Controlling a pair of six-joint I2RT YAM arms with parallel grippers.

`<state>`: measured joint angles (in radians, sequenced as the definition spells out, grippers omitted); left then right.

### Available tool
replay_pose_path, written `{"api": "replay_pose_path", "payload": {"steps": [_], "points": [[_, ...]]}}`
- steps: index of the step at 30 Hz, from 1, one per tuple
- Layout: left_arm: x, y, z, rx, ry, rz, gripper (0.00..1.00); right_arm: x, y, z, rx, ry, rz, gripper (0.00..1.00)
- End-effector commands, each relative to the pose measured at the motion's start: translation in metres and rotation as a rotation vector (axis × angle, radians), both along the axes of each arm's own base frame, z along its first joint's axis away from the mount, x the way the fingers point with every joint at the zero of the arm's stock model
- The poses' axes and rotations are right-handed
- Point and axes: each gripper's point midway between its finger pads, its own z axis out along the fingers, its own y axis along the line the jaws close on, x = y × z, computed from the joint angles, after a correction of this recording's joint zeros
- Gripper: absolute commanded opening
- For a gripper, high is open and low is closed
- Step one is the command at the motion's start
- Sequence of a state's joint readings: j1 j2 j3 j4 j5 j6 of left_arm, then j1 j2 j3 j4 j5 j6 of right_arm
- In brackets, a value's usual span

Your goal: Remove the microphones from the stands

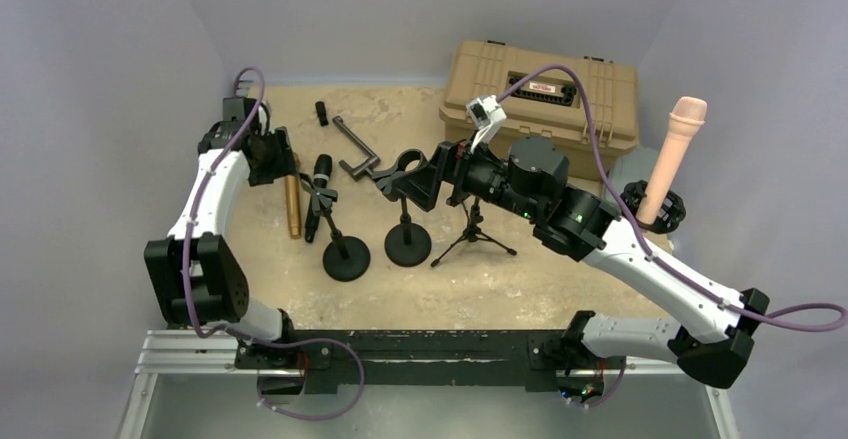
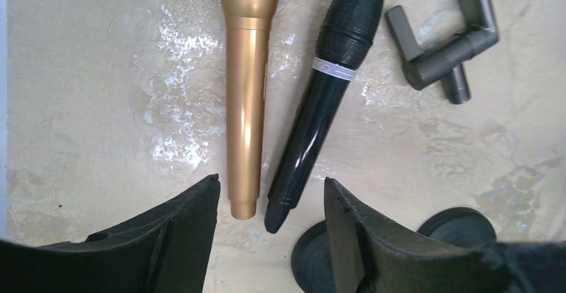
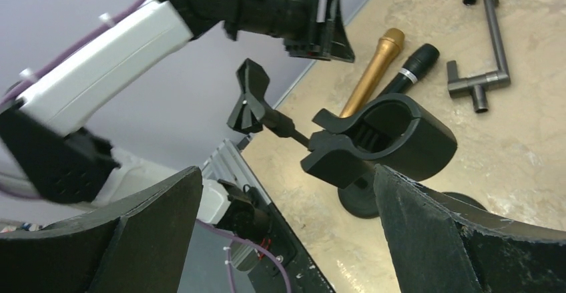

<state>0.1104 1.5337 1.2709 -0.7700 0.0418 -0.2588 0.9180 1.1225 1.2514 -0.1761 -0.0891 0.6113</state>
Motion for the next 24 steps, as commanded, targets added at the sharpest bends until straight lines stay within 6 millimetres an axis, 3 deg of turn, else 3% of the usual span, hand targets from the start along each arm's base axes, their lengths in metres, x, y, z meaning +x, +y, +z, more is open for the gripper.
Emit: {"api": "replay_pose_path", "payload": {"steps": [1,7,11,15,22,24], "points": [[0.001,-0.005,0.029,-0.029,-0.128,0.01,0.57,0.012,-0.008,0.017,0.013,0.009,-0.086,0.99],[-0.006,-0.009,0.066,-0.029,-0.285,0.008,0.61,0.028,-0.017,-0.008,-0.016,0.141,-0.222,0.97],[-0.01,-0.011,0.092,-0.031,-0.38,0.002,0.62,0.03,-0.006,-0.022,0.006,0.196,-0.215,0.9],[-0.015,-0.018,0.112,-0.052,-0.47,-0.013,0.63,0.036,0.003,-0.029,-0.023,0.192,-0.245,0.89],[-0.023,-0.019,0.128,-0.052,-0.538,-0.014,0.63,0.047,-0.004,-0.044,-0.092,0.194,-0.397,0.88],[-0.023,-0.023,0.131,-0.068,-0.549,-0.026,0.63,0.049,-0.006,-0.046,-0.077,0.194,-0.417,0.84]]}}
